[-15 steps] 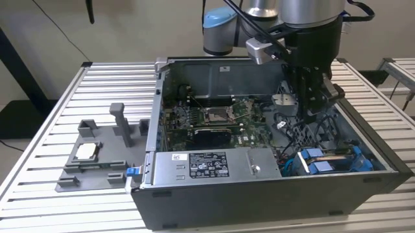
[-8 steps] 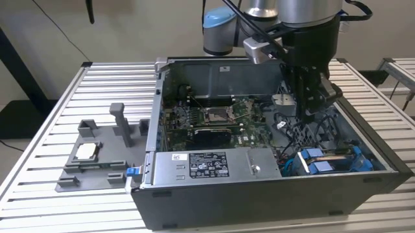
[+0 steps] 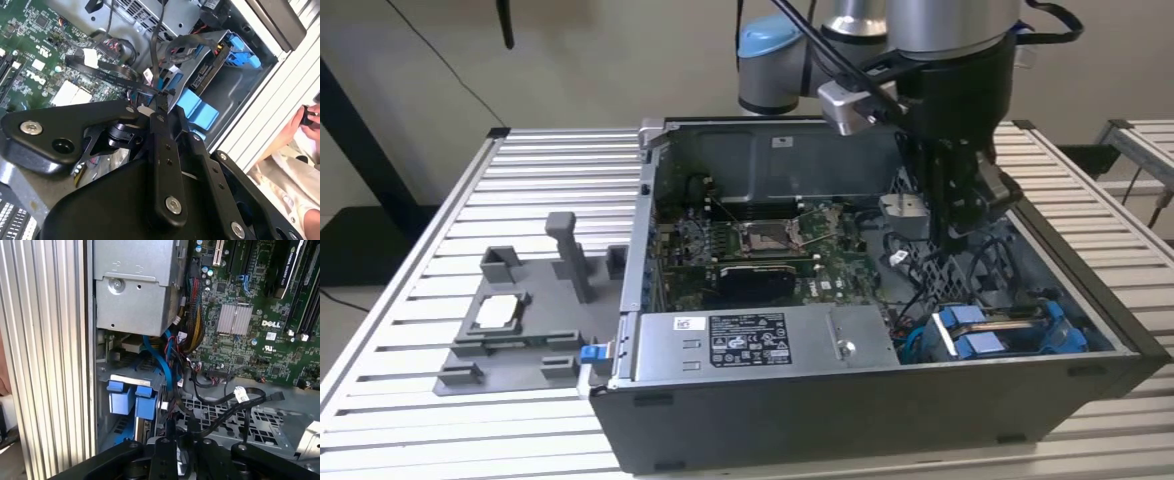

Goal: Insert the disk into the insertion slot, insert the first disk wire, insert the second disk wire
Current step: 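Insert the second disk wire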

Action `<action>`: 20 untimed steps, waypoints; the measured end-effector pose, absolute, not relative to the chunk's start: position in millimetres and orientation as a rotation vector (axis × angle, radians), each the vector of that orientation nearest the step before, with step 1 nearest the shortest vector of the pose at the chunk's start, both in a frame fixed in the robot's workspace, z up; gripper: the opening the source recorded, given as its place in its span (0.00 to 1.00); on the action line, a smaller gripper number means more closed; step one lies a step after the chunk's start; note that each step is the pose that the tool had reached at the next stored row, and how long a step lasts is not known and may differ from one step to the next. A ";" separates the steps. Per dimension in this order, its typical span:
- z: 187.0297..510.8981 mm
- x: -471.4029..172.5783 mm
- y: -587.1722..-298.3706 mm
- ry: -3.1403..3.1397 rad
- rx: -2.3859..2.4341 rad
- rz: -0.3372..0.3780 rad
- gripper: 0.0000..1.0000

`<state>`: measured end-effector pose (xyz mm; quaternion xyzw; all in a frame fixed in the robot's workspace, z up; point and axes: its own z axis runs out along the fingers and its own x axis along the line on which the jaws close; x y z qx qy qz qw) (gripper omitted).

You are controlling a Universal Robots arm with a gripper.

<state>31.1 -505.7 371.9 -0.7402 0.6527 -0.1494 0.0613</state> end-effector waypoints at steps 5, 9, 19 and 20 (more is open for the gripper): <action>371.7 28.9 -505.8 1.970 -2.231 -0.453 0.24; 371.7 26.4 -505.7 1.965 -2.222 -0.447 0.24; 370.5 23.5 -505.8 1.958 -2.210 -0.451 0.24; 370.2 23.4 -505.8 1.957 -2.209 -0.453 0.24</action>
